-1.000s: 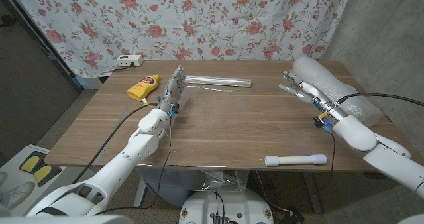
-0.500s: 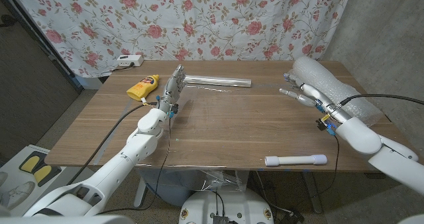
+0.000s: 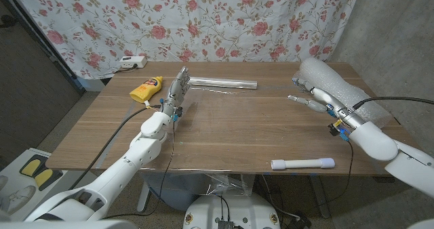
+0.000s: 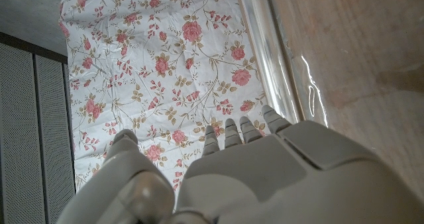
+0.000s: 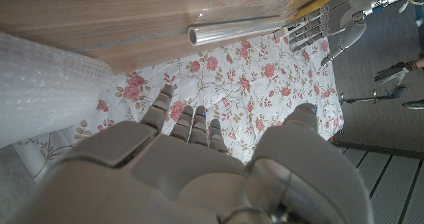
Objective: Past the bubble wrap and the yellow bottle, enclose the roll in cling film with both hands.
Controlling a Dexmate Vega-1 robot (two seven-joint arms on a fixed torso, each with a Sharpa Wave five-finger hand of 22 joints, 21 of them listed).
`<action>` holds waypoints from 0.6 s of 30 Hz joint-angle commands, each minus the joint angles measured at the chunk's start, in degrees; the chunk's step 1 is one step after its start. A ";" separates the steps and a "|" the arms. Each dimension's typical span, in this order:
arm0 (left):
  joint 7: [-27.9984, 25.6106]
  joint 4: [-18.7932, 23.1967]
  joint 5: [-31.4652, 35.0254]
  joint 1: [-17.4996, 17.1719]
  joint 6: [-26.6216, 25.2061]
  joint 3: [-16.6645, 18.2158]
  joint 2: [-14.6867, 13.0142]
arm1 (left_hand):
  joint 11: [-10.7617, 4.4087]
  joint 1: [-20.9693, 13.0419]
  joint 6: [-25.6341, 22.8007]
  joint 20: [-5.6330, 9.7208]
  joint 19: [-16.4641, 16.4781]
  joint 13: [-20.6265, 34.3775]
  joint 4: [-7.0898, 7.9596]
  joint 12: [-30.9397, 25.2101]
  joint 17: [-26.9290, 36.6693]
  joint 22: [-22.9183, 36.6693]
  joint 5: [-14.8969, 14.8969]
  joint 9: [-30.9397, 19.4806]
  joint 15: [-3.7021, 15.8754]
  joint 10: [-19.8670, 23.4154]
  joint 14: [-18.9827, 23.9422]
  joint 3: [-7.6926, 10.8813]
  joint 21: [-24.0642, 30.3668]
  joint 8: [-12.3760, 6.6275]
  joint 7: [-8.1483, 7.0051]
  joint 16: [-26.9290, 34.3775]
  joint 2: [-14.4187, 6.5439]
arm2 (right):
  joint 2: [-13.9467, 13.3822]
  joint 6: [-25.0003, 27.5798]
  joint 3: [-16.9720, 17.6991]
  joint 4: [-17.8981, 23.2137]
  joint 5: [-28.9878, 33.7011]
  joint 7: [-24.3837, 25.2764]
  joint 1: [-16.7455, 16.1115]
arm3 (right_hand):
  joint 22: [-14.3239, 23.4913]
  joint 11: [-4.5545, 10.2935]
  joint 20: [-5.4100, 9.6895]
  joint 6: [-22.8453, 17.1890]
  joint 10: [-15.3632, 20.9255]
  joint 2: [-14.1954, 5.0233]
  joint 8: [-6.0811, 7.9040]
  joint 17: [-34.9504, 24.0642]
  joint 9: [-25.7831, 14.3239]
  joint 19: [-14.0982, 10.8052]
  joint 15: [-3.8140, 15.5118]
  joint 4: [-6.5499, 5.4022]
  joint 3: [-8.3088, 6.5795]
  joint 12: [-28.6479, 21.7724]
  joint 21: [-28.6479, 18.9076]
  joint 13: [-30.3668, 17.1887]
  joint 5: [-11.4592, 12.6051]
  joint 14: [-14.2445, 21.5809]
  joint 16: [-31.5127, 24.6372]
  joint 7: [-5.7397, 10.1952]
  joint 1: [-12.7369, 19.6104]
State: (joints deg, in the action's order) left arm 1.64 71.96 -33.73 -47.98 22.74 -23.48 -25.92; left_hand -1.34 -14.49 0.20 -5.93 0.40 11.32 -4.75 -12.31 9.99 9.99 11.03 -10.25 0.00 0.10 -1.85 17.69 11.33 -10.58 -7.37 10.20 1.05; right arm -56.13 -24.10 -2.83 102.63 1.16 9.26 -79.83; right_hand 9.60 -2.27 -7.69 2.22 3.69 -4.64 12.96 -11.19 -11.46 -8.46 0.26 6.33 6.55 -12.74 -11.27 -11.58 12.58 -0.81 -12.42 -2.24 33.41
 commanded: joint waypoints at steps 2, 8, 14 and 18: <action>0.62 -1.29 -0.33 0.30 0.77 -0.22 0.93 | -0.08 0.63 -0.44 -0.17 0.00 0.14 -0.16 -0.19 0.34 0.17 0.06 -0.11 -0.05 0.37 -0.39 -0.23 -0.13 -0.33 -0.34 0.49 0.31 | 0.44 -0.18 1.65 0.51 0.94 -1.30 -1.51 | 0.13 -0.18 -0.77 0.69 -0.89 -0.01 -0.45 -0.10 -0.09 0.29 -0.64 0.41 0.20 0.38 0.18 -0.28 0.23 -0.35 -0.02 -0.32 0.59; 0.65 -2.00 -0.12 0.39 1.22 -0.32 1.14 | -0.28 0.83 -0.53 -0.11 0.02 0.14 -0.14 -0.21 0.35 0.17 0.07 -0.11 -0.05 0.44 -0.44 -0.37 -0.12 -0.34 -0.28 0.48 0.44 | -0.30 1.15 3.55 2.45 3.10 -1.38 -3.57 | 0.15 0.30 -0.01 0.70 0.52 0.07 -0.54 -0.17 -0.12 -0.29 -0.01 0.49 0.13 -0.13 0.05 -0.40 0.28 0.18 -0.17 -0.09 0.74; 0.63 -2.85 -0.26 0.64 1.67 -0.36 1.77 | -0.31 0.94 -0.58 -0.04 0.04 0.14 -0.14 -0.19 0.35 0.17 0.08 -0.11 -0.05 0.39 -0.45 -0.45 -0.12 -0.34 -0.26 0.47 0.48 | 0.29 1.22 5.47 3.23 4.37 -1.25 -5.49 | 0.13 0.54 0.76 0.20 0.27 0.24 -0.44 -0.15 -0.11 -1.04 0.63 0.66 0.07 0.07 -0.09 -0.40 0.33 0.60 -0.21 0.23 1.02; 0.73 -2.91 0.04 1.20 1.22 -0.57 1.64 | -0.30 0.99 -0.62 -0.04 0.03 0.14 -0.13 -0.19 0.35 0.17 0.09 -0.11 -0.05 0.39 -0.45 -0.48 -0.12 -0.35 -0.33 0.48 0.49 | 0.32 1.78 6.63 3.70 5.71 -1.57 -6.53 | 0.13 0.51 0.97 0.29 0.31 0.28 -0.52 -0.14 -0.09 -1.26 0.85 0.72 0.03 0.10 -0.11 -0.40 0.36 0.68 -0.20 0.72 1.13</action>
State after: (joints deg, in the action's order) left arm 2.00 70.32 -33.69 -47.70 23.83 -23.70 -24.92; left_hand -1.55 -14.10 -0.11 -5.93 0.40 11.32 -4.99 -12.31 10.29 9.99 11.03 -10.25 0.00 0.31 -1.85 17.45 11.33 -10.58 -7.66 10.20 1.45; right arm -56.10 -23.42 0.93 104.96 3.77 8.23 -83.59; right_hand 9.61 -2.11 -6.95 2.06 3.86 -4.45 12.49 -11.20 -11.47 -9.20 0.71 6.65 6.86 -12.48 -11.27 -11.88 12.58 -0.35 -12.42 -2.02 33.86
